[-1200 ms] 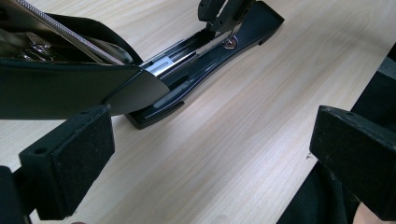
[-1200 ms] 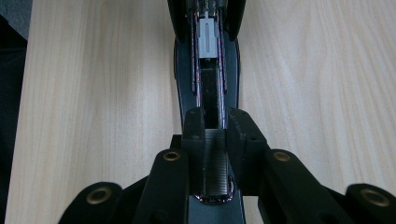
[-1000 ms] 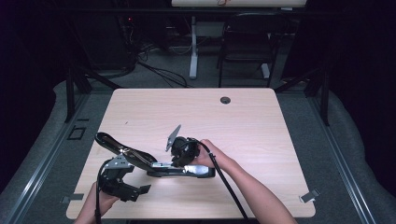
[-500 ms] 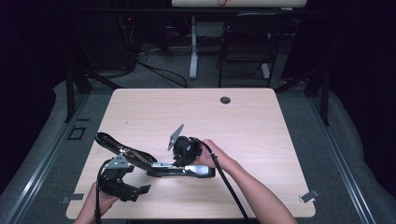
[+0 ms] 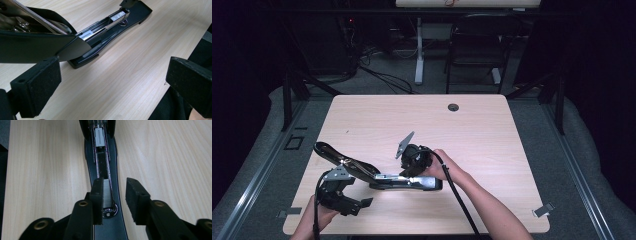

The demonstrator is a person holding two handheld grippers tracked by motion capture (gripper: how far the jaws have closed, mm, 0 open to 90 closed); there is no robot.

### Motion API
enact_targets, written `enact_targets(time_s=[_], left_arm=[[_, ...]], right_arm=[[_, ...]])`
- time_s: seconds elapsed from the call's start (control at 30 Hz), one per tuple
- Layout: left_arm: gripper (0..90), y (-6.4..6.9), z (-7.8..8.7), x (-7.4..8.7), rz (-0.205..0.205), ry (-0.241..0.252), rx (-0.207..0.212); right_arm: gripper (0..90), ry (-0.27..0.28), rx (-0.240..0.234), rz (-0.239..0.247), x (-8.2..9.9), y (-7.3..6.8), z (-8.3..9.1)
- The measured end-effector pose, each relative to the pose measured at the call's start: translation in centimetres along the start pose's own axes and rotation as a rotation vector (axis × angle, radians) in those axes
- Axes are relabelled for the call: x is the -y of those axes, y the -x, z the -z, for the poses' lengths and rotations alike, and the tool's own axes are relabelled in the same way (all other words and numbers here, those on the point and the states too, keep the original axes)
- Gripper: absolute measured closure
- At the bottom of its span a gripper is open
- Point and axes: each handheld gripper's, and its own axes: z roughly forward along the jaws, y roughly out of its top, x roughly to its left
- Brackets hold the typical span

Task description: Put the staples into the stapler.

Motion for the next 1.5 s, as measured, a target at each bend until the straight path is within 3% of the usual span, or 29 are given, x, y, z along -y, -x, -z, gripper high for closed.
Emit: enact_targets(time_s=[0.17, 0.3, 0.5, 0.6, 0.83, 1.0, 1.13, 1.5], left_arm=[[0.0, -0.1, 0.1, 0.0, 0.004, 0.003, 0.003], [0.0, -0.2, 0.2, 0.1, 0.009, 0.006, 0.007], [0.0, -0.3, 0.2, 0.2, 0.021, 0.003, 0.011], [0.0, -0.3, 0.1, 0.2, 0.028, -0.003, 0.011], [0.0, -0.4, 0.1, 0.4, 0.04, -0.007, -0.001], [0.0, -0.7, 0.3, 0.8, 0.051, -0.014, -0.013], [0.0, -1.1, 0.9, 1.2, 0.075, -0.007, -0.026], [0.0, -1.8, 1.6, 1.6, 0.106, -0.001, -0.049]], right_arm=[[53.0, 0.0, 0.026, -0.036, 0.5, -0.2, 0.7], [29.8, 0.031, 0.081, -0.111, 1.5, -0.2, 1.5], [14.9, 0.059, 0.121, -0.17, 3.5, -0.4, 3.0], [13.2, 0.082, 0.108, -0.243, 4.7, -0.4, 3.7], [11.3, 0.077, 0.155, -0.316, 6.5, -0.5, 4.9], [12.0, 0.074, 0.181, -0.337, 7.5, -0.9, 5.7], [12.8, 0.096, 0.153, -0.372, 7.7, -0.6, 6.0], [13.7, 0.101, 0.149, -0.372, 7.3, -0.6, 6.0]])
